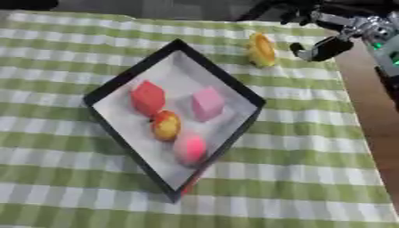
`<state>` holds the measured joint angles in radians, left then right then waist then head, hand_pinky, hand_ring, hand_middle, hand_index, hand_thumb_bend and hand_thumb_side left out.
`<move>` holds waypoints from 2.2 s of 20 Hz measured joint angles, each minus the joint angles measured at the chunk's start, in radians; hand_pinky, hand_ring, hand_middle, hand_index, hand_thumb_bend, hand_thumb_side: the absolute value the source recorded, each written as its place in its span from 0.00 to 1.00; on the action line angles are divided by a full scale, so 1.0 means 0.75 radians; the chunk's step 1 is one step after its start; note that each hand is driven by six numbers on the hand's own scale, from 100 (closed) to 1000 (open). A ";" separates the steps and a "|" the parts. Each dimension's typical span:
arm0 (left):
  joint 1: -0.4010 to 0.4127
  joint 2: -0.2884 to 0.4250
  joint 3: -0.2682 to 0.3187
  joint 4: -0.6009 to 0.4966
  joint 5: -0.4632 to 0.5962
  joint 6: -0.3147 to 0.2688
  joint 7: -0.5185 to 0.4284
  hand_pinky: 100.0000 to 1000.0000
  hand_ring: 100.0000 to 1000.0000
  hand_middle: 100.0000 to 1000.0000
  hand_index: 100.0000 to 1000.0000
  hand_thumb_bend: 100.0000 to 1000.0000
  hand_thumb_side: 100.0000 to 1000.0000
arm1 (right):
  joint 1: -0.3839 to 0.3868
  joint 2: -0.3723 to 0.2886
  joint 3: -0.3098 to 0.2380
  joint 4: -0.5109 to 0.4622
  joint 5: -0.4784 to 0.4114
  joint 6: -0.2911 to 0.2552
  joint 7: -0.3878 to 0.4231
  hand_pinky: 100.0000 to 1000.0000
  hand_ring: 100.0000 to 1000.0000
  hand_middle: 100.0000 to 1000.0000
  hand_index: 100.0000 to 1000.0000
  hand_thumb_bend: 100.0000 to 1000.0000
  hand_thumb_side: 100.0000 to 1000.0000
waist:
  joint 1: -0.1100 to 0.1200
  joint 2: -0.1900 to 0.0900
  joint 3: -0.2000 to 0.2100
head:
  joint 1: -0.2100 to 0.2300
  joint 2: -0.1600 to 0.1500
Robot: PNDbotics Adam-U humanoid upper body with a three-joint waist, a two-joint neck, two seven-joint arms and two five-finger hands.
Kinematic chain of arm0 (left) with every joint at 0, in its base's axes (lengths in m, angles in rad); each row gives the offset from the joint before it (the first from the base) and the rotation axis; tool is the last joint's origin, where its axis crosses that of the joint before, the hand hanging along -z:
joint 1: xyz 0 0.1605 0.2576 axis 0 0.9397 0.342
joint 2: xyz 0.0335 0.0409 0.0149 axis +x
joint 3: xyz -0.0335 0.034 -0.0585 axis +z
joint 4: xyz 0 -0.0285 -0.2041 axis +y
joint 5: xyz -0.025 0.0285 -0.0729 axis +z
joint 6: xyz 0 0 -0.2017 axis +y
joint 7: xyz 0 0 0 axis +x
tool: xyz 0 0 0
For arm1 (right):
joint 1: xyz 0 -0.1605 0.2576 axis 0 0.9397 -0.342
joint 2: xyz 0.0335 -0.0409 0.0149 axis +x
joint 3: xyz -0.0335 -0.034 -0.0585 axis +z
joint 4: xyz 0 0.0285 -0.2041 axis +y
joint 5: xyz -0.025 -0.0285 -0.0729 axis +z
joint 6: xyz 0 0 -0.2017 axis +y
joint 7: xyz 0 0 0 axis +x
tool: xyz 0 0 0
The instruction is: Pick up objects on the table and place them in the box.
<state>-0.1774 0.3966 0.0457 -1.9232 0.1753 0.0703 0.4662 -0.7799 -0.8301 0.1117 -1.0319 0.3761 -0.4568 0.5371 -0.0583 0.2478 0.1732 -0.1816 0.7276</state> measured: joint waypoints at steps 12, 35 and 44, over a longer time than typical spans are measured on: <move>-0.025 -0.001 -0.008 -0.008 0.000 0.001 -0.008 0.71 0.71 0.70 0.77 0.30 0.64 | -0.052 0.102 0.018 0.093 0.173 0.045 -0.071 0.92 1.00 0.89 1.00 0.00 0.31 | -0.017 0.013 0.051 | -0.054 -0.013; -0.034 -0.002 -0.008 -0.016 0.000 0.003 -0.007 0.72 0.71 0.70 0.75 0.30 0.65 | -0.063 0.134 -0.010 0.159 0.479 0.116 -0.264 0.97 1.00 0.91 1.00 0.00 0.46 | -0.033 0.078 0.076 | -0.057 -0.045; -0.036 -0.013 -0.009 -0.017 0.008 0.007 -0.003 0.73 0.69 0.70 0.74 0.29 0.66 | -0.070 0.144 -0.035 0.187 0.524 0.131 -0.322 0.92 1.00 0.88 0.99 0.00 0.31 | -0.039 0.123 0.096 | -0.065 -0.071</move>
<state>-0.2041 0.3866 0.0393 -1.9360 0.1809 0.0753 0.4637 -0.8324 -0.7222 0.0854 -0.8914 0.7688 -0.3583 0.2956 -0.0876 0.3400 0.2455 -0.2304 0.6745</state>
